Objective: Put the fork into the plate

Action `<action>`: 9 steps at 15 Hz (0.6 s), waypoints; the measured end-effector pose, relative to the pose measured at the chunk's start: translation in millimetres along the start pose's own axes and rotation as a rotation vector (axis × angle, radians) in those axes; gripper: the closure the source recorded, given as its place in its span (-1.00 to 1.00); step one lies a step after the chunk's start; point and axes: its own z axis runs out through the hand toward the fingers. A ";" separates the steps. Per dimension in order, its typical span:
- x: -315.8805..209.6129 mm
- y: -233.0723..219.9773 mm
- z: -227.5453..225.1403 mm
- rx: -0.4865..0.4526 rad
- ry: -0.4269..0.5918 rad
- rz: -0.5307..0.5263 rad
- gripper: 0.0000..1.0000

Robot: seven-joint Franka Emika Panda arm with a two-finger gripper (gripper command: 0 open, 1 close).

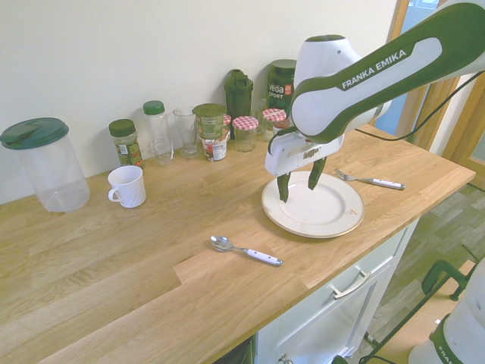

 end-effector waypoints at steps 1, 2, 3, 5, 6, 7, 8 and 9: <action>0.4 -0.5 0.8 0.000 -0.004 0.002 -1.00; 2.5 -1.5 3.6 0.000 -0.012 0.009 -1.00; 6.9 1.1 3.5 0.007 -0.006 0.019 -1.00; 23.9 26.1 -6.7 0.043 0.018 0.025 -1.00; 32.5 47.3 -13.5 0.062 0.027 0.020 -1.00; 38.7 71.5 -21.3 0.084 0.040 0.020 -1.00; 42.9 96.1 -27.0 0.102 0.053 0.014 -1.00; 45.9 121.0 -30.5 0.120 0.065 0.004 -1.00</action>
